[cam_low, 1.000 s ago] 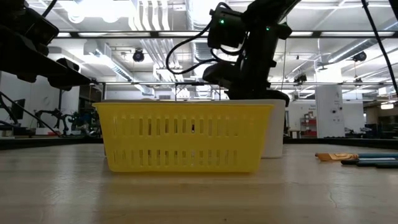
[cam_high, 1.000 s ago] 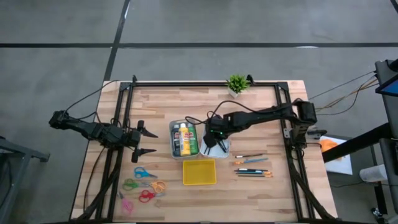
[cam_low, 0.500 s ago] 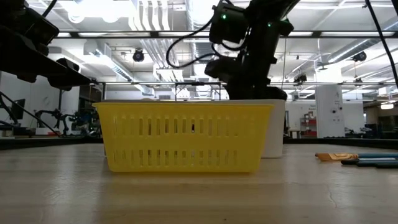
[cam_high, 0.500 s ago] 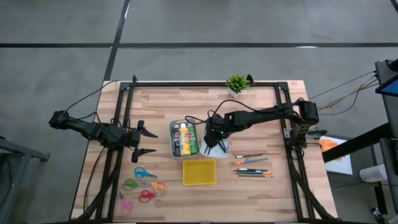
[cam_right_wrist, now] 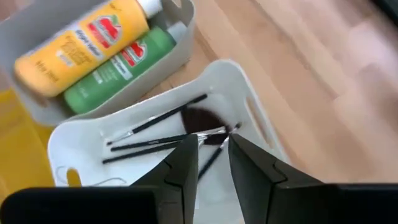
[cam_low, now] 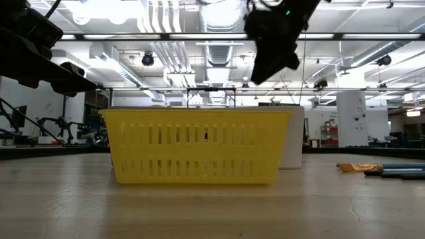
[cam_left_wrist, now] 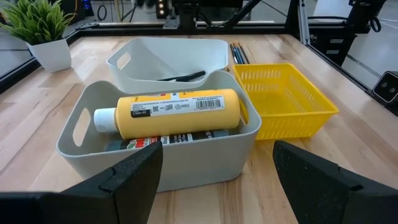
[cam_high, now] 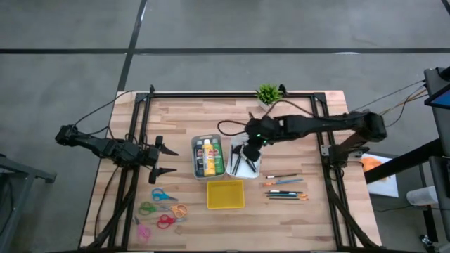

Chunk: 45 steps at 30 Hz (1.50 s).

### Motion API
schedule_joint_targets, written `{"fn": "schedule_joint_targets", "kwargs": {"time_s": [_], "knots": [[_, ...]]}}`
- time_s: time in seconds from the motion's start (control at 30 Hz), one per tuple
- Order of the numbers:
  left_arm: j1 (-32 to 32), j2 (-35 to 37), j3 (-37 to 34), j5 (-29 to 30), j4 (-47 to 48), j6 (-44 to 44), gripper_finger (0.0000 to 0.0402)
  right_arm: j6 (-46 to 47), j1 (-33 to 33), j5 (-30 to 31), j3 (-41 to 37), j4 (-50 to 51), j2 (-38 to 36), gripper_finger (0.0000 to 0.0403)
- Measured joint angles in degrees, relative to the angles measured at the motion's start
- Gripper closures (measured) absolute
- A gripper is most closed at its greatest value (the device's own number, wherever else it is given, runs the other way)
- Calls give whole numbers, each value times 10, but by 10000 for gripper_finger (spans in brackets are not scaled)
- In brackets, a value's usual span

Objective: Pick & Place Paint Supplies
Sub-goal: Put the silver paint brush into the white bin

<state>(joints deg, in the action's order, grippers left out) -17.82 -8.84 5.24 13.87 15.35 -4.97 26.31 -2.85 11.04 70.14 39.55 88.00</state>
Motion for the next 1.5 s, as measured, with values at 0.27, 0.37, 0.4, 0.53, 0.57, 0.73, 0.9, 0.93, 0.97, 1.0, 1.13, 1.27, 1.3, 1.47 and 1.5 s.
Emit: {"fn": "schedule_joint_targets", "kwargs": {"time_s": [0.27, 0.37, 0.4, 0.53, 0.57, 0.73, 0.9, 0.93, 0.97, 1.0, 1.13, 1.27, 1.3, 1.47, 1.5], "knots": [[0, 0, 0, 0, 0, 0, 96, -123, 1, -10, -54, 12, -113, 314], [0, 0, 0, 0, 0, 0, 96, -134, 1, -38, -101, 13, -156, 314], [0, 0, 0, 0, 0, 0, 96, -135, 1, -52, -119, 13, -171, 314], [0, 0, 0, 0, 0, 0, 96, -132, 4, -119, -192, 5, -223, 314], [0, 0, 0, 0, 0, 0, 96, -133, 9, -128, -211, 1, -234, 314], [0, 0, 0, 0, 0, 0, 96, -135, 40, -139, -294, -17, -274, 314], [0, 0, 0, 0, 0, 0, 96, -135, 83, -139, -355, -47, -288, 314], [0, 0, 0, 0, 0, 0, 96, -135, 92, -139, -364, -53, -288, 314], [0, 0, 0, 0, 0, 0, 96, -135, 100, -139, -373, -59, -288, 314], [0, 0, 0, 0, 0, 0, 96, -135, 108, -139, -383, -66, -286, 314], [0, 0, 0, 0, 0, 0, 96, -132, 133, -139, -413, -88, -274, 314], [0, 0, 0, 0, 0, 0, 96, -111, 147, -139, -430, -117, -265, 314], [0, 0, 0, 0, 0, 0, 96, -104, 150, -137, -431, -119, -261, 314], [0, 0, 0, 0, 0, 0, 96, -102, 157, -126, -432, -119, -240, 314], [0, 0, 0, 0, 0, 0, 96, -102, 158, -125, -432, -120, -234, 314]]}}
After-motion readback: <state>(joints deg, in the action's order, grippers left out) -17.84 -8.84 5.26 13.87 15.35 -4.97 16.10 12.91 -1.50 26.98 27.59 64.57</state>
